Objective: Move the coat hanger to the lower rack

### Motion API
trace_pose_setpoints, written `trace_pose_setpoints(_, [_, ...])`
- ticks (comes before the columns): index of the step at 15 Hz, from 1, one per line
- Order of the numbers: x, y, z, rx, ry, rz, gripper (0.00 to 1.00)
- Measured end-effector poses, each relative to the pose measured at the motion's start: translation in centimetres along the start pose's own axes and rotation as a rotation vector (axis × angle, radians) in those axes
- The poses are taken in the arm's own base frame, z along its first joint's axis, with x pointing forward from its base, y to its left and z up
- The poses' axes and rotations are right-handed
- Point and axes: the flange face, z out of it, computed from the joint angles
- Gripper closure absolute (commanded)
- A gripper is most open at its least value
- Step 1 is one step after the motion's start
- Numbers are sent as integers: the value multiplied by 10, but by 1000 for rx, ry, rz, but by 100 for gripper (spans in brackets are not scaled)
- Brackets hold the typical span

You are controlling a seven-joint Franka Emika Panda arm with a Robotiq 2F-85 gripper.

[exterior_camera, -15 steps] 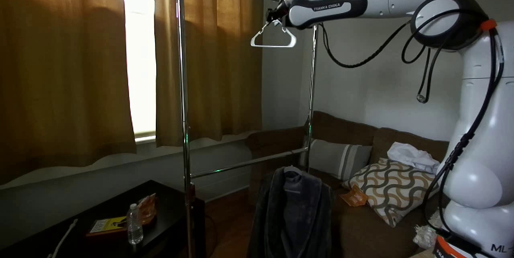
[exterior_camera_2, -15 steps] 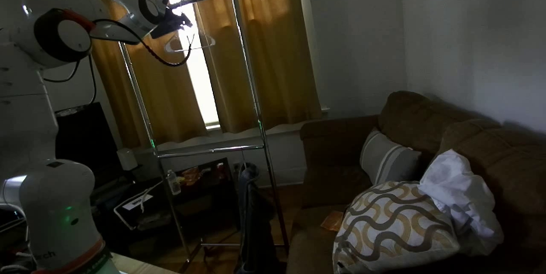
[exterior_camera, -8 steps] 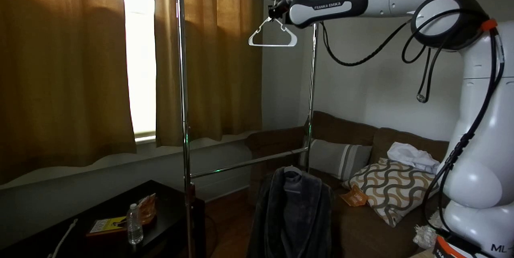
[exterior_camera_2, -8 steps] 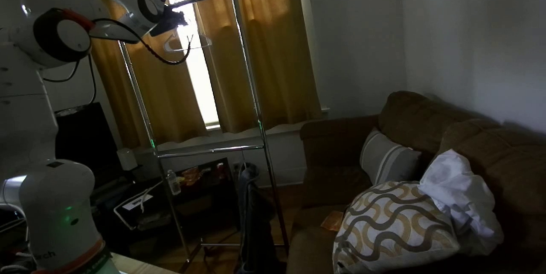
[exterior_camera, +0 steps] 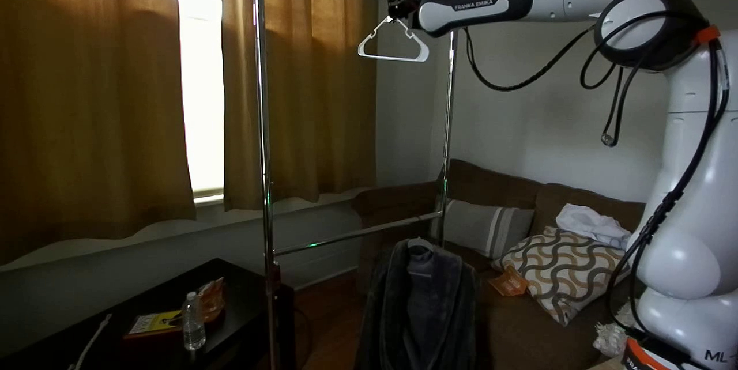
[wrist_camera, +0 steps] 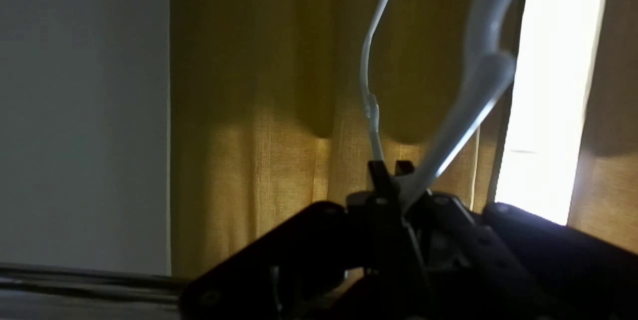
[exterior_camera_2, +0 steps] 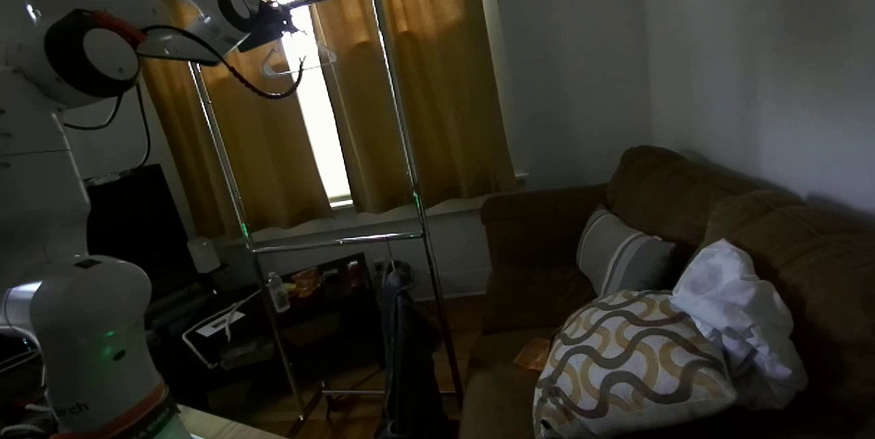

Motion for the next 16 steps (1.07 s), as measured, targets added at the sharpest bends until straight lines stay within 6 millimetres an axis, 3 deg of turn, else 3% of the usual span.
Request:
trace_pose_setpoints(7, [6,20,-44,-22,21,58,98])
trace_pose_setpoints(16, [-34,46,-90,-23,-66,139,98])
